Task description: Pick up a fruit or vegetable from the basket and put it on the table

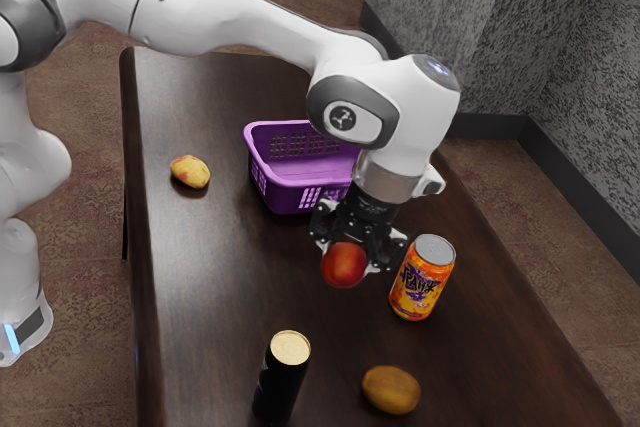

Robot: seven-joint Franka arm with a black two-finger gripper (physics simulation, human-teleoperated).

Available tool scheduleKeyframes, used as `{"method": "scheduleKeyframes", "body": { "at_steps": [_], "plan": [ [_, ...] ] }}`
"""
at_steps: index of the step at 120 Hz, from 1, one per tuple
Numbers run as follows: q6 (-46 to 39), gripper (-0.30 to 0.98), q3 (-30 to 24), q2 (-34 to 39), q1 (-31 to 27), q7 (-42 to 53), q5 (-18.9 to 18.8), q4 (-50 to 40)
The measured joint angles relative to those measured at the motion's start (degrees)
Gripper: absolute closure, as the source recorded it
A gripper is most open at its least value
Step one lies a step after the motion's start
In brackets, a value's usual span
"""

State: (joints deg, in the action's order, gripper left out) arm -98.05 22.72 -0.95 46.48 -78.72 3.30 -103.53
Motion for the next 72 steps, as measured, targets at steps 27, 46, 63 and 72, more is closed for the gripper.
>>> {"method": "scheduleKeyframes", "body": {
  "at_steps": [27,46,63,72],
  "plan": [
    [-1.1,0.11,0.9,-0.1,-4.9,0.6,2.8,-1.5],
    [-1.6,0.04,0.9,0.0,-16.3,1.0,3.2,-1.1],
    [-1.9,0.01,-2.0,0.7,-30.5,4.4,0.2,8.7],
    [-2.1,0.01,-4.6,1.2,-38.9,8.3,-2.7,12.0]
  ]
}}
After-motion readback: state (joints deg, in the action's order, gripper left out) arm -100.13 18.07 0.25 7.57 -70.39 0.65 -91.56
